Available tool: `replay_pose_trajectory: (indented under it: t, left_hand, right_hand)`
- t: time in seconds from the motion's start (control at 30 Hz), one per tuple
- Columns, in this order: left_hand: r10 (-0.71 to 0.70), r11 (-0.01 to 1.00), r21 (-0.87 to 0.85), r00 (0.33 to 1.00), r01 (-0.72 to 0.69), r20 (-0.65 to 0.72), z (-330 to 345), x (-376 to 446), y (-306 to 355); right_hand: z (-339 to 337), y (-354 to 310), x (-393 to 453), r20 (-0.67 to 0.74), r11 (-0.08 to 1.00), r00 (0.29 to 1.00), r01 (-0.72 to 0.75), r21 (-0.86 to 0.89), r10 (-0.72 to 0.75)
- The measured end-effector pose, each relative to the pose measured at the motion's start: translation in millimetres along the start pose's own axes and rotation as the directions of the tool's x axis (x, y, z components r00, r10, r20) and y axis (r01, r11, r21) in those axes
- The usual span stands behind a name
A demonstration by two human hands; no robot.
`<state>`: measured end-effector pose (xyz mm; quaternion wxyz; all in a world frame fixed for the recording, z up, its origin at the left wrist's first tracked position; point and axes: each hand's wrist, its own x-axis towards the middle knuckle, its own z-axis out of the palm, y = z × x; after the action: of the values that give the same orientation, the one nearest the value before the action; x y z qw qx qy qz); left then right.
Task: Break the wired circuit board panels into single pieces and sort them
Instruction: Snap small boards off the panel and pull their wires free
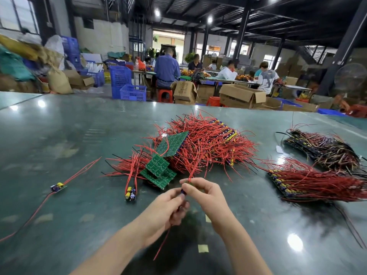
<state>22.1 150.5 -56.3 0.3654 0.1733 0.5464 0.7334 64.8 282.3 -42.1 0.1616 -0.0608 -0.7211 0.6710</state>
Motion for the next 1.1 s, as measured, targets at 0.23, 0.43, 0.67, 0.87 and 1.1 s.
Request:
replay_pose_trajectory:
  t: [0.23,0.43,0.67,0.87,1.1]
  left_hand:
    - [0.076,0.987,0.151,0.993,-0.062,-0.093,4.9,-3.1,-4.9]
    - [-0.009,0.989,0.149,0.996,0.023,-0.090,12.4,-9.7,-1.4]
    - [-0.022,0.982,0.186,0.996,0.039,-0.090,5.4,-19.4,19.2]
    - [0.274,0.822,0.565,0.819,0.073,-0.505,-98.4,-34.5,92.9]
    - [0.512,-0.011,0.758,0.655,0.652,-0.556,-196.7,-70.0,92.0]
  right_hand:
    - [4.3,3.5,2.2,-0.133,1.000,0.991,-0.018,0.022,0.020]
    - [2.8,6.3,3.1,-0.242,0.996,0.966,0.092,-0.005,-0.091]
    - [1.8,4.6,4.3,-0.180,0.997,0.983,0.058,0.044,-0.049]
    - [5.4,7.3,5.9,-0.223,0.997,0.972,-0.073,-0.008,0.069]
    - [10.3,14.5,5.8,-0.190,0.993,0.978,-0.098,-0.063,0.085]
